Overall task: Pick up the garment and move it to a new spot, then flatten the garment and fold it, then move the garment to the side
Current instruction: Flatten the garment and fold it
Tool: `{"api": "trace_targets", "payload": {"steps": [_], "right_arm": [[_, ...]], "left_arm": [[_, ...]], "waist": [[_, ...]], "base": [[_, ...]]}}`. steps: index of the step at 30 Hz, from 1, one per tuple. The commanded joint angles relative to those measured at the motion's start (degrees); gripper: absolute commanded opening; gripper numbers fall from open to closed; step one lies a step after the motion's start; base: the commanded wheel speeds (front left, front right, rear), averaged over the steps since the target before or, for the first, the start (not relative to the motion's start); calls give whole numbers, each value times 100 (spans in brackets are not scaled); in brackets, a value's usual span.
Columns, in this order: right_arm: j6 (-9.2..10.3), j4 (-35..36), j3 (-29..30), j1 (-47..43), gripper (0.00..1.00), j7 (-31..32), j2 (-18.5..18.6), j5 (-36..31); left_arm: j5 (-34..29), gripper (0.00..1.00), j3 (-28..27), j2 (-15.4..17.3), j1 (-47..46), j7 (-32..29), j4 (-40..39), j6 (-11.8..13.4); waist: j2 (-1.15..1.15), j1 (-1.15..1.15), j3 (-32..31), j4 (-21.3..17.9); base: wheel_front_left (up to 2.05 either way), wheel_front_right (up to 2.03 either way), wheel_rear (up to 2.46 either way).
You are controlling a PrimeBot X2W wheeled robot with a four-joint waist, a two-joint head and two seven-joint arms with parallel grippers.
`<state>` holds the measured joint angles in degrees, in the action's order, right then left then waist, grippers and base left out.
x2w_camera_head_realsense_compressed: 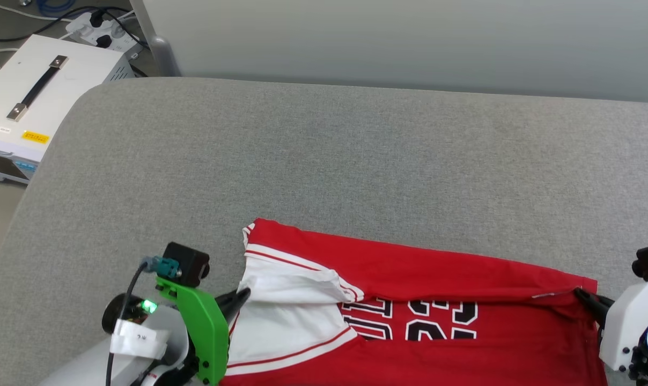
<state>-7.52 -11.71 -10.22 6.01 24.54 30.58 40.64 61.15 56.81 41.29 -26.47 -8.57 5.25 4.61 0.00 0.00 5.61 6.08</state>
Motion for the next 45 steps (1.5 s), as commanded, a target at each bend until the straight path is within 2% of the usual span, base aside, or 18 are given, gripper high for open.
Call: {"api": "trace_targets", "payload": {"steps": [1, 9, 14, 15, 16, 17, 25, 31, 34, 38, 42, 43, 45], "right_arm": [[3, 81, -47, -158, 0, 35, 65, 37], [3, 161, -468, -491, 0, 107, 386, -108], [3, 9, -582, -483, 0, 45, 425, -48], [3, -22, -610, -485, 38, 70, 417, -12], [3, -45, -634, -480, 100, 74, 417, 17], [3, -74, -644, -481, 100, 81, 412, 42], [3, 110, -528, -600, 100, 202, 430, 275], [3, 374, 126, -718, 100, 628, 124, 247], [3, 432, 636, -756, 100, 858, -180, 44], [3, 391, 1354, -744, 100, 1157, -732, -311], [3, 280, 2016, -652, 100, 1399, -1309, -718], [3, 154, 2500, -554, 100, 1674, -1762, -1078], [3, 111, 2635, -527, 100, 1781, -1915, -1222]], "left_arm": [[85, 0, 43, 53, 179, 26, -23, 53], [-69, 0, 418, -112, 438, -36, 362, -37], [-106, 0, 534, -294, 448, -92, 496, -32], [-112, 1, 545, -311, 449, -95, 527, -30], [-120, 47, 556, -330, 452, -96, 571, -13], [-135, 100, 566, -344, 452, -92, 604, -2], [-86, 100, 291, -382, 620, 574, 602, 97], [-12, 100, -293, -384, 745, 1535, 293, 448], [-89, 100, -599, -402, 812, 2066, 186, 650], [-315, 100, -1012, -502, 953, 2320, 89, 823], [-770, 100, -1453, -630, 1116, 2353, -31, 836], [-1168, 100, -1750, -730, 1340, 2355, 12, 735], [-1280, 100, -1870, -792, 1426, 2356, 63, 657]], "waist": [[0, 0, -31, 11], [0, 0, -50, 17], [0, 0, -36, 14], [0, 0, -39, 12], [0, 0, -48, 8], [0, 0, -60, 7], [0, 0, -374, -47], [0, 0, -443, -61], [0, 0, -420, -54], [0, 0, -328, -18], [0, 0, -203, 43], [0, 0, -109, 96], [0, 0, -66, 120]], "base": [[0, 0, 0], [0, 0, 0], [0, 0, 0], [0, 0, 0], [0, 0, 0], [0, 0, 0], [0, 0, 0], [0, 0, 0], [0, 0, 0], [0, 0, 0], [0, 0, 0], [0, 0, 0], [0, 0, 0]]}}
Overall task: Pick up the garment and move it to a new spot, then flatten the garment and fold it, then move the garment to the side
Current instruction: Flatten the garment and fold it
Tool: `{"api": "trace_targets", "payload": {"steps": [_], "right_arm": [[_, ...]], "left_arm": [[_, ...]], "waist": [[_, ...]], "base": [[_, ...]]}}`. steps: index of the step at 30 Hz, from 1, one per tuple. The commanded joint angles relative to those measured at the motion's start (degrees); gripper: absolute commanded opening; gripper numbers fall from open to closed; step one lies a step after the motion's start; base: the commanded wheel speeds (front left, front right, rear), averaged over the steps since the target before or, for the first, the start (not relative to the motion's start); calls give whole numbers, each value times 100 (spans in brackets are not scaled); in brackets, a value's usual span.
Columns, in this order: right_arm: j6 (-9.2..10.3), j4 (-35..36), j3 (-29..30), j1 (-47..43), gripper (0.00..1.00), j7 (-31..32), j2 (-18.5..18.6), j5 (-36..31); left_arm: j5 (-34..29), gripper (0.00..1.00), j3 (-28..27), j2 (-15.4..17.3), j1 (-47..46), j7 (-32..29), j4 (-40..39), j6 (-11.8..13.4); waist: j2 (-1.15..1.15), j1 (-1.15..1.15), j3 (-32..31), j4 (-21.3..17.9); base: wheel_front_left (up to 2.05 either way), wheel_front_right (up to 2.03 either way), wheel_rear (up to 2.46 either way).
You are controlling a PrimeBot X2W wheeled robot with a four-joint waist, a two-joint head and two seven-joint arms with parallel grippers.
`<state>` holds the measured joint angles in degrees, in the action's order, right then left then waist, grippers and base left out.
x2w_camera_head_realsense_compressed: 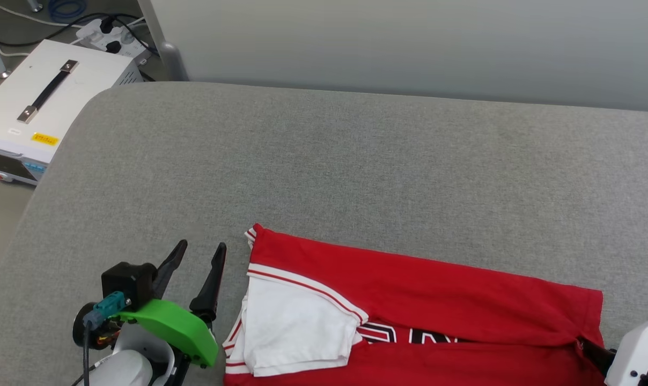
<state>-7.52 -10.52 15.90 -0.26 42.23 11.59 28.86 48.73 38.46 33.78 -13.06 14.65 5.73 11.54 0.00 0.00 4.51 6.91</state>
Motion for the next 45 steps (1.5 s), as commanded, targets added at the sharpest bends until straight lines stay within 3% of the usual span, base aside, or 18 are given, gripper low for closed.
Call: {"api": "trace_targets", "payload": {"steps": [1, 5, 14, 15, 16, 17, 18, 19, 32, 40, 45], "right_arm": [[3, -33, 74, 112, 100, 34, -80, -87], [3, -364, 286, 154, 100, 92, -376, -299], [3, -601, -124, 141, 100, 149, -685, -7], [3, -611, -170, 138, 86, 140, -697, 7], [3, -617, -200, 136, 54, 129, -703, 20], [3, -624, -227, 135, 36, 110, -707, 40], [3, -628, -237, 137, 12, 87, -707, 48], [3, -628, -245, 137, 0, 47, -692, 46], [3, -483, -131, 72, 0, -511, -217, 122], [3, -671, 330, 90, 0, -788, 421, -64], [3, -669, 408, 25, 0, -764, 478, -74]], "left_arm": [[-75, 100, -91, -75, 117, 33, 37, -69], [-291, 100, -351, -283, 265, 34, 203, -283], [-459, 100, -552, -448, 321, 34, 424, -493], [-468, 100, -560, -465, 321, 34, 453, -515], [-475, 100, -563, -479, 320, 34, 476, -531], [-482, 100, -564, -498, 319, 34, 501, -550], [-487, 100, -567, -513, 318, 34, 519, -563], [-493, 100, -574, -530, 318, 34, 539, -578], [-533, 100, -664, -663, 426, 35, 702, -695], [-472, 100, -776, -767, 552, 35, 731, -800], [-512, 100, -784, -774, 633, 35, 763, -802]], "waist": [[0, 0, 60, 43], [0, 0, 133, 88], [0, 0, 144, 63], [0, 0, 136, 58], [0, 0, 128, 53], [0, 0, 118, 49], [0, 0, 109, 46], [0, 0, 96, 43], [0, 0, -91, 11], [0, 0, -264, -37], [0, 0, -403, -59]], "base": [[0, 0, 0], [0, 0, 0], [0, 0, 0], [0, 0, 0], [0, 0, 0], [0, 0, 0], [0, 0, 0], [0, 0, 0], [0, 0, 0], [0, 0, 0], [0, 0, 0]]}}
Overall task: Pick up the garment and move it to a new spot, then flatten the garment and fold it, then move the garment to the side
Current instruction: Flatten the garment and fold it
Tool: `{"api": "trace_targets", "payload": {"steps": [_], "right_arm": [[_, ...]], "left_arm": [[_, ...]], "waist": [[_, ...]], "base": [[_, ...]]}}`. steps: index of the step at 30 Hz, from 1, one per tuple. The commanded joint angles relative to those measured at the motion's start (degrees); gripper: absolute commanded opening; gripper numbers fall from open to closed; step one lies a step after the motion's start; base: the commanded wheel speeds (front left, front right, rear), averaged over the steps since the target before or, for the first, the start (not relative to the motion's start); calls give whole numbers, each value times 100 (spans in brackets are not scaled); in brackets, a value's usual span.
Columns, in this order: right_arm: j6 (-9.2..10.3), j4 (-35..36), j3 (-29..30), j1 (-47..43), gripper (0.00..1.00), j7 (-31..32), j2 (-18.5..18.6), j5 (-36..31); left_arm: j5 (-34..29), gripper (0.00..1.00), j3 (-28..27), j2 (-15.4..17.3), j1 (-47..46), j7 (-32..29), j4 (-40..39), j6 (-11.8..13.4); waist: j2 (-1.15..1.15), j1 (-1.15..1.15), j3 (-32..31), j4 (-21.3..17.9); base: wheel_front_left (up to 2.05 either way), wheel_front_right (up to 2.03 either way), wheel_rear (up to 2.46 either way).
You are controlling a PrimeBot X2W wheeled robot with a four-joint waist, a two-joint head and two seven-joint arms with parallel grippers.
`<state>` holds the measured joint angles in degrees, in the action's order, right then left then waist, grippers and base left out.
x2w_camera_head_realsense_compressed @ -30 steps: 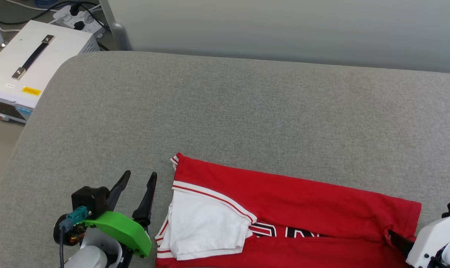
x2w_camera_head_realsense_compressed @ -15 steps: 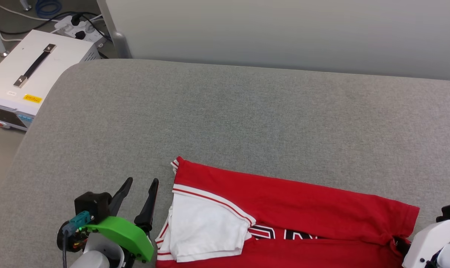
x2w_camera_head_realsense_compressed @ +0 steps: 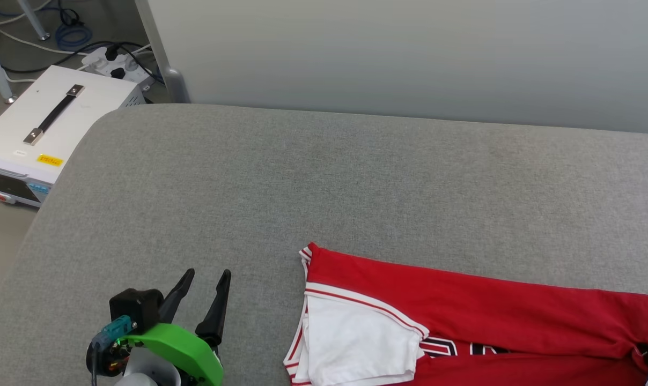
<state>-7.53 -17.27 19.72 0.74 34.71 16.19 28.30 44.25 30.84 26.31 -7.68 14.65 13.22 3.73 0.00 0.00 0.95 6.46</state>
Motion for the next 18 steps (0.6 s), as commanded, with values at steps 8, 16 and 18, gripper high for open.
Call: {"api": "trace_targets", "payload": {"steps": [8, 16, 18], "right_arm": [[4, 514, -171, -384, 0, 197, -232, 113], [4, 1369, -563, -724, 0, 535, -648, 236], [4, 1559, -640, -772, 0, 602, -780, 234]], "left_arm": [[-75, 100, 9, -63, 233, 35, 36, -12], [-62, 100, 13, -109, 326, 35, 18, -2], [-61, 100, 1, -124, 353, 35, 12, -3]], "waist": [[0, 0, -327, -53], [0, 0, -498, 26], [0, 0, -512, 65]], "base": [[0, 0, 0], [0, 0, 0], [0, 0, 0]]}}
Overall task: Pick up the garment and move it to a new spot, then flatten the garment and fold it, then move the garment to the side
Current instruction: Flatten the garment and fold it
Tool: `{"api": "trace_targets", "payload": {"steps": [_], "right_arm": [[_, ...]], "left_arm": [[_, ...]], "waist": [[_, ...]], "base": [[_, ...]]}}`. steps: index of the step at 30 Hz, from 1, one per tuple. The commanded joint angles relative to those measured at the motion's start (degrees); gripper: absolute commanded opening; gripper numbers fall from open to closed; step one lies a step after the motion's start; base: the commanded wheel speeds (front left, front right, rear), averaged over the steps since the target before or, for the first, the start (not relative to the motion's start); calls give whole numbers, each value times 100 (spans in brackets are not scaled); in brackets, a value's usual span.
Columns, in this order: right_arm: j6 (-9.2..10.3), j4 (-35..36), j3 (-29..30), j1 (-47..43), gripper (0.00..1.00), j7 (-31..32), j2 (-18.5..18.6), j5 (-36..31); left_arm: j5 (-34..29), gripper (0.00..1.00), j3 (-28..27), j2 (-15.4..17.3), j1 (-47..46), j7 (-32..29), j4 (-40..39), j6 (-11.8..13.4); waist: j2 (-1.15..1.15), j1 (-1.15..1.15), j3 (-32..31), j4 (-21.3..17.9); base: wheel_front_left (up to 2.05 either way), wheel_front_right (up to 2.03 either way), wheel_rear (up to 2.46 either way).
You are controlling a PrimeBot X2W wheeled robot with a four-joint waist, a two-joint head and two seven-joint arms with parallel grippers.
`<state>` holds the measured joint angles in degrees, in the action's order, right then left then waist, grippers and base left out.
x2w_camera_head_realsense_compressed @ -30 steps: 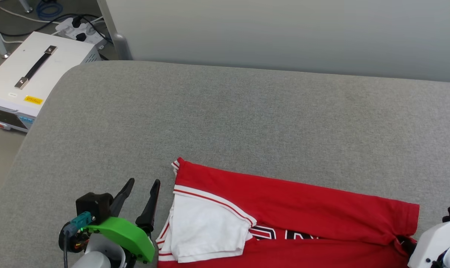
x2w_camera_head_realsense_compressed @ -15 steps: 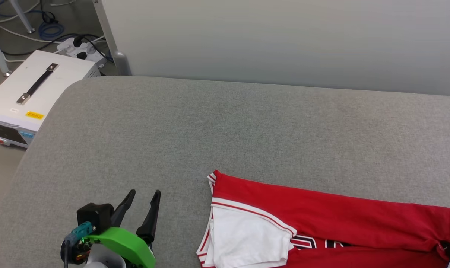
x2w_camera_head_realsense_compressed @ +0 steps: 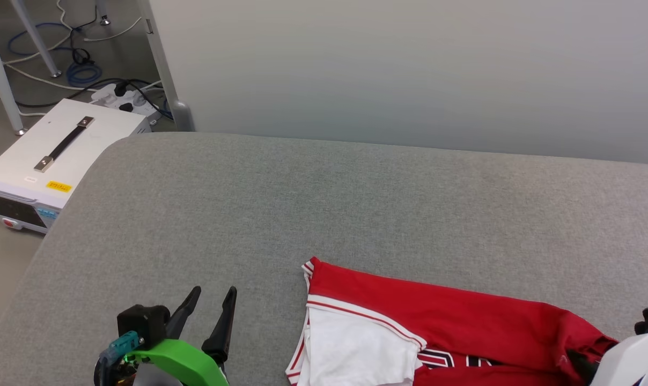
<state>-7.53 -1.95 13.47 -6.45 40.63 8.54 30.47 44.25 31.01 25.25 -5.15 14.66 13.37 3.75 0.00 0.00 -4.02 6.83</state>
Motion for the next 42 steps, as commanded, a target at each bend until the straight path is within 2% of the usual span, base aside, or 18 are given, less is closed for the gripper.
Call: {"api": "trace_targets", "payload": {"steps": [1, 6, 9, 13, 23, 33, 34, 36, 42], "right_arm": [[4, 127, -69, -70, 0, 62, -99, 31], [4, 491, -423, -87, 0, 419, -481, 236], [4, 574, -718, 1, 0, 463, -551, 336], [4, 437, -1272, 140, 0, 210, -563, 832], [4, -388, -2576, 877, 0, -647, -565, 1555], [4, -1583, -3161, 1690, 0, -1083, -566, 1334], [4, -1684, -3209, 1757, 21, -1120, -566, 1301], [4, -1872, -3346, 1897, 100, -1216, -566, 1271], [4, -2163, -4009, 2348, 100, -1518, -566, 1665]], "left_arm": [[-62, 100, -27, -26, 115, 34, -8, -8], [-75, 100, -113, -82, 184, 34, 9, -26], [-93, 100, -145, -122, 209, 34, 37, -51], [-120, 100, -160, -169, 214, 34, 91, -89], [-142, 100, -167, -167, 182, 24, 160, -128], [-153, 100, -95, -207, 48, -19, 180, -159], [-153, 100, -88, -217, 33, -20, 189, -164], [-150, 100, -80, -234, 16, -18, 212, -174], [-155, 100, -72, -255, -11, -10, 296, -180]], "waist": [[0, 0, -14, 53], [0, 0, -15, 184], [0, 0, -11, 251], [0, 0, -18, 354], [0, 0, -5, 623], [0, 0, 205, 936], [0, 0, 223, 960], [0, 0, 246, 997], [0, 0, 243, 1030]], "base": [[0, 0, 0], [0, 0, 0], [0, 0, 0], [0, 0, 0], [0, 0, 0], [0, 0, 0], [0, 0, 0], [0, 0, 0], [0, 0, 0]]}}
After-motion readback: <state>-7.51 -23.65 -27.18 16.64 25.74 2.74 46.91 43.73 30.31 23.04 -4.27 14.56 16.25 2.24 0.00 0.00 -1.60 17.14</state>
